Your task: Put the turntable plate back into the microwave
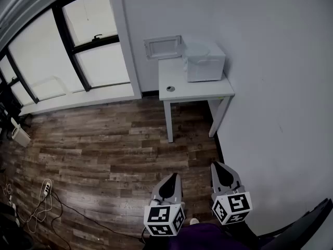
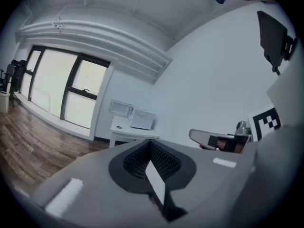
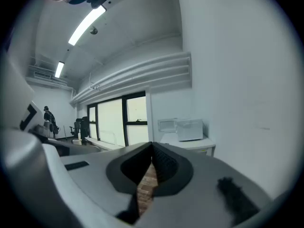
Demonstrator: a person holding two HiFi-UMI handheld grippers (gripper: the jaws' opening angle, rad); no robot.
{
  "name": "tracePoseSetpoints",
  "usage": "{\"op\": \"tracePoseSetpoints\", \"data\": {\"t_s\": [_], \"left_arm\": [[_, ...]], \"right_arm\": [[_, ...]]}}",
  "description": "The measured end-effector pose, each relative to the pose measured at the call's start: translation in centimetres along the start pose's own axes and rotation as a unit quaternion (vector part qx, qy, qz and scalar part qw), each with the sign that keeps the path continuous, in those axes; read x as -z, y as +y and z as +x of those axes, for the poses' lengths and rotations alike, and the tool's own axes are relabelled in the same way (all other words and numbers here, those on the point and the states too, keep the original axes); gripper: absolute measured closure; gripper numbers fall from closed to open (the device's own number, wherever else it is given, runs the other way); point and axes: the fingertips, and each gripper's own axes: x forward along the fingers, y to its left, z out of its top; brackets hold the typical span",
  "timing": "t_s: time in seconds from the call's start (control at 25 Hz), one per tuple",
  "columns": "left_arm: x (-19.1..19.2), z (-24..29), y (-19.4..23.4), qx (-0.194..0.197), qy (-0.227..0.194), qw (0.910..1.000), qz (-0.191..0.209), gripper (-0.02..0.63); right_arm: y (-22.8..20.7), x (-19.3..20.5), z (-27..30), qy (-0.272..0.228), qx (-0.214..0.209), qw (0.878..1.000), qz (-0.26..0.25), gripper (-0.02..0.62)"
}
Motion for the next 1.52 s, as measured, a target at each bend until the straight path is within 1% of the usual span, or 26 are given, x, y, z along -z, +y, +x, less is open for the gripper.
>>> {"op": "tracePoseSetpoints", "data": {"t_s": [0.08,0.12,0.16,0.24,0.32,0.44,0.64,0.76,0.84,1.0,1.12,1.28,1.36,1.52], "left_arm": [[1.2,-1.0,-0.5,0.001,0.017,0.9998,-0.004,0.600],[1.5,-1.4,-0.6,0.000,0.021,0.9998,-0.004,0.600],[1.6,-1.5,-0.4,-0.004,0.022,0.9998,-0.001,0.600],[1.4,-1.2,0.3,-0.005,0.019,0.9998,0.008,0.600],[1.3,-0.9,0.8,0.005,0.024,0.9996,0.015,0.600],[1.0,0.1,1.9,0.015,0.037,0.9990,0.022,0.600],[0.2,2.6,4.5,0.001,0.031,0.9992,0.024,0.600],[-0.1,5.7,7.0,-0.012,0.037,0.9991,0.016,0.600],[-0.9,8.2,8.5,-0.015,0.039,0.9991,0.008,0.600],[-4.0,14.1,10.7,-0.014,0.014,0.9998,-0.007,0.600],[-6.4,18.3,11.8,-0.007,0.008,0.9999,-0.014,0.600],[-9.6,23.8,12.8,-0.013,-0.008,0.9994,-0.031,0.600],[-10.8,26.2,13.3,-0.010,-0.016,0.9990,-0.040,0.600],[-12.8,30.1,14.2,-0.009,-0.030,0.9984,-0.047,0.600]], "right_arm": [[0.0,1.1,-1.1,0.025,0.011,1.000,0.002,0.586],[0.1,1.3,-1.4,0.030,0.011,0.999,0.004,0.586],[0.4,1.1,-1.4,0.025,0.003,1.000,0.007,0.586],[1.7,0.0,-1.0,-0.005,-0.025,1.000,0.018,0.586],[2.8,-0.7,-0.4,-0.022,-0.038,0.999,0.025,0.586],[3.0,-0.2,1.0,-0.018,-0.016,0.999,0.028,0.586],[1.9,0.4,4.2,-0.015,-0.003,0.999,0.036,0.586],[0.7,0.7,8.1,-0.016,-0.005,0.999,0.042,0.586],[-0.2,0.3,11.0,-0.015,-0.010,0.999,0.044,0.586],[-2.6,-1.0,17.2,-0.017,-0.025,0.999,0.036,0.586],[-4.2,-1.9,21.8,-0.013,-0.037,0.998,0.040,0.586],[-7.4,-4.1,27.4,-0.012,-0.043,0.998,0.037,0.586],[-8.6,-5.0,29.8,-0.015,-0.045,0.998,0.037,0.586],[-10.3,-6.1,33.6,-0.020,-0.050,0.998,0.031,0.586]]}}
